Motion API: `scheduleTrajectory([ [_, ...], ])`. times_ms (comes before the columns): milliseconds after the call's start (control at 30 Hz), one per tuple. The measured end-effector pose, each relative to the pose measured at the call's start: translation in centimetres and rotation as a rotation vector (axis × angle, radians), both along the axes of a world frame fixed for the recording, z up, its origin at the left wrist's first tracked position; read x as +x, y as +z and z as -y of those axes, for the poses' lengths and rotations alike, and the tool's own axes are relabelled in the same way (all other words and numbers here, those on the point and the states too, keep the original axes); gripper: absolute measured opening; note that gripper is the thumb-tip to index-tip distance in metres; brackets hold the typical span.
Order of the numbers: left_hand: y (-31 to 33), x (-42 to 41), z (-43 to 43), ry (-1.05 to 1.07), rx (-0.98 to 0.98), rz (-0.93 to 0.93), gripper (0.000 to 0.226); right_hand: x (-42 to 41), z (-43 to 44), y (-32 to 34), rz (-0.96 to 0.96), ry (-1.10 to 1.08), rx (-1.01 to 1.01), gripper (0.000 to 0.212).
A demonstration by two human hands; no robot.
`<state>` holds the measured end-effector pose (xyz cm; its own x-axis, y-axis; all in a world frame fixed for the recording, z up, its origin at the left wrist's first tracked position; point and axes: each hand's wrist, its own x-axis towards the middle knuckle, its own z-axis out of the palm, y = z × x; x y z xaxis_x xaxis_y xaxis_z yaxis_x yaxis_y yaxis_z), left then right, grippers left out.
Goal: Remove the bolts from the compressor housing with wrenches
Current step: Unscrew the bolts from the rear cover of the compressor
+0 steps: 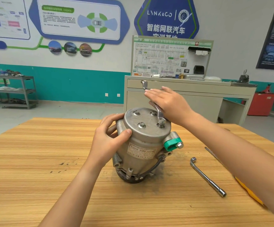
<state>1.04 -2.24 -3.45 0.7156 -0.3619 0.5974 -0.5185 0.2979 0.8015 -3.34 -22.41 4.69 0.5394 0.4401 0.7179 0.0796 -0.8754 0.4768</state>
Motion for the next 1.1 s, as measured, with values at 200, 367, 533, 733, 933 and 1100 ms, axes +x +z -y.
scheduleTrajectory([
  [200,-0.6,-0.2,-0.3,0.032,-0.014,0.006,0.04,-5.0,-1.1,-1.1,0.192,0.014,0.849,0.032],
  [367,-0.7,-0.8,0.0,0.051,-0.043,-0.008,0.04,-12.2,-4.2,-4.2,-0.077,-0.437,0.49,0.046],
  [533,-0.7,-0.9,0.3,0.066,-0.046,0.024,0.041,-12.9,-4.7,-4.5,-0.297,-0.691,0.412,0.054],
  [733,-0.8,-0.9,0.5,0.069,-0.041,0.028,0.04,-12.0,-6.0,-2.8,-0.342,-0.822,0.265,0.065],
  [933,-0.5,-0.9,1.1,0.083,-0.004,0.036,0.04,-11.5,-7.6,-1.9,-0.362,-0.89,0.169,0.066],
  [1100,-0.7,-0.8,0.5,0.069,-0.039,0.021,0.041,-12.1,-4.9,-4.4,0.052,-0.638,0.138,0.032],
])
